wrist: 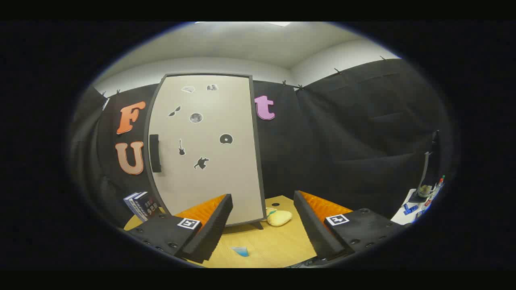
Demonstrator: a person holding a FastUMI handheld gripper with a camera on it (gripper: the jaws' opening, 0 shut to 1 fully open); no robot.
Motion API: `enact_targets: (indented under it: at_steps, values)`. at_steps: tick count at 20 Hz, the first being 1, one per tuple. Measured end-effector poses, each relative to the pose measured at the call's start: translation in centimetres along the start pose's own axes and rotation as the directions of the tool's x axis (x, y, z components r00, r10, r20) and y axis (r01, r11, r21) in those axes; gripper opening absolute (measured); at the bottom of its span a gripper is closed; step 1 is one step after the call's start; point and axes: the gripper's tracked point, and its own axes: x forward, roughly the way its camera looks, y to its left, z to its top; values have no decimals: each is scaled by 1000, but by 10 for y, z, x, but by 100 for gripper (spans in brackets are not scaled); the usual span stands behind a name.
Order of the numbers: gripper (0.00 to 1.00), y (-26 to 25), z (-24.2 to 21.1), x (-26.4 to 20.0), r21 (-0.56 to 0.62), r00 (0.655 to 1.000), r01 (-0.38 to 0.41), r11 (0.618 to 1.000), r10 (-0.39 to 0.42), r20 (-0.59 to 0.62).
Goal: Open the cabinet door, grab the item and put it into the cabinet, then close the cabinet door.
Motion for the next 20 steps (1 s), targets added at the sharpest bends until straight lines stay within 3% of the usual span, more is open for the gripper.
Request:
enact_targets:
  at_steps: [15, 20]
  values:
    - [98, 16, 1, 12, -8, 1000, -21, 1000, 20, -16]
    - [98, 47, 15, 25, 3, 997, -71, 997, 71, -13]
